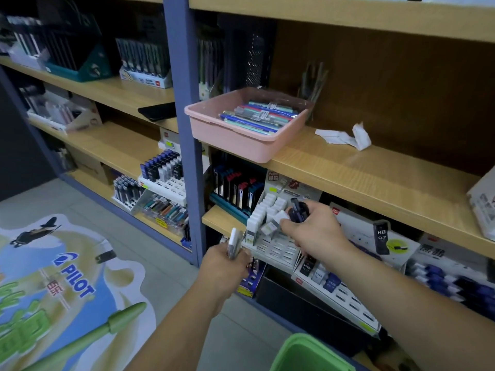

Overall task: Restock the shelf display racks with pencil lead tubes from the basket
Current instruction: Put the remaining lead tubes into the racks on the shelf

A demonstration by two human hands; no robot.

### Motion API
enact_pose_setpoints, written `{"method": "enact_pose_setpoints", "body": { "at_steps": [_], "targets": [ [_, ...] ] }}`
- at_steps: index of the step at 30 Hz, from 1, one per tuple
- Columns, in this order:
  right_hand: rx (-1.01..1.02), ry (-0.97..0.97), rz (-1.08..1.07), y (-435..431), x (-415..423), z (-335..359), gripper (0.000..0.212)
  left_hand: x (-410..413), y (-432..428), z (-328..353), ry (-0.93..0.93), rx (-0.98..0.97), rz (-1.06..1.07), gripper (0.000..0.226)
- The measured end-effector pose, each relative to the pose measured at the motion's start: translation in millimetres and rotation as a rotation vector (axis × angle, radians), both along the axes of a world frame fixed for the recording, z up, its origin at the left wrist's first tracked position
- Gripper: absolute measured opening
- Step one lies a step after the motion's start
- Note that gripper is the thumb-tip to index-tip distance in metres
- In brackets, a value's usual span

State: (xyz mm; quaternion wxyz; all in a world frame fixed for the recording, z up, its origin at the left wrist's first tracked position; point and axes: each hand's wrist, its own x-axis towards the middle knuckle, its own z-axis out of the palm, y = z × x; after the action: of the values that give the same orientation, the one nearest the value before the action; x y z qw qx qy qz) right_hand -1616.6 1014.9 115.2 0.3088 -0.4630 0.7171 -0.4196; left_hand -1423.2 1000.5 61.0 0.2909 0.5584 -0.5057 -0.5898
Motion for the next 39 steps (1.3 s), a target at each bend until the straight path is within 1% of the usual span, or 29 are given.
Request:
{"method": "enact_pose_setpoints", "body": {
  "at_steps": [2,4,7,9,11,14,16,19,22,27,29,31,33,34,35,36,37,38,39],
  "targets": [
    [-0.043,0.075,-0.031,-10,2,-9,0.013,-4,-2,-4,-0.007,0.027,-0.006,0.011],
    [-0.048,0.163,-0.043,-20,4,-17,0.008,-11,-5,-4,0.059,0.113,-0.018,0.012],
    [-0.013,0.281,-0.056,-30,3,-32,0.012,-15,-9,-3,0.183,0.215,-0.029,0.013],
    [-0.002,0.359,-0.054,-32,2,-42,0.012,-14,-11,-4,0.238,0.210,-0.016,0.013],
    [-0.003,0.405,-0.044,-33,1,-48,0.011,-11,-12,-4,0.271,0.163,0.000,0.017],
    [-0.033,0.353,-0.067,-34,-1,-51,0.006,-8,-11,-4,0.337,0.154,0.035,0.018],
    [-0.048,0.349,-0.084,-36,-4,-52,0.007,-5,-9,-4,0.330,0.150,0.040,0.018],
    [-0.030,0.402,-0.058,-38,-5,-55,0.009,-3,-9,-6,0.238,0.102,0.003,0.024],
    [0.017,0.486,-0.009,-40,-4,-56,0.011,-4,-12,-7,0.216,0.087,0.020,0.026],
    [0.043,0.728,0.042,-41,2,-55,0.010,-5,-14,-12,0.249,0.093,0.114,0.013],
    [0.052,0.774,0.062,-40,5,-55,0.009,-6,-15,-10,0.263,0.075,0.160,0.009],
    [0.068,0.752,0.040,-40,7,-52,0.010,-6,-16,-7,0.288,0.046,0.195,0.010],
    [0.025,0.650,-0.011,-37,9,-47,0.010,-6,-15,-6,0.295,-0.009,0.213,0.013],
    [-0.021,0.521,-0.027,-35,11,-43,0.011,-6,-14,-5,0.294,-0.038,0.220,0.014],
    [-0.054,0.337,-0.020,-31,15,-39,0.012,-6,-13,-4,0.292,-0.065,0.221,0.014],
    [-0.047,0.140,0.018,-26,20,-34,0.014,-7,-12,-4,0.288,-0.093,0.218,0.014],
    [-0.001,-0.006,0.072,-21,25,-28,0.018,-8,-11,-5,0.275,-0.126,0.209,0.013],
    [0.056,-0.070,0.127,-15,28,-23,0.025,-9,-11,-4,0.249,-0.165,0.195,0.012],
    [0.106,-0.086,0.170,-11,31,-19,0.034,-11,-10,-4,0.217,-0.206,0.184,0.011]
  ]
}}
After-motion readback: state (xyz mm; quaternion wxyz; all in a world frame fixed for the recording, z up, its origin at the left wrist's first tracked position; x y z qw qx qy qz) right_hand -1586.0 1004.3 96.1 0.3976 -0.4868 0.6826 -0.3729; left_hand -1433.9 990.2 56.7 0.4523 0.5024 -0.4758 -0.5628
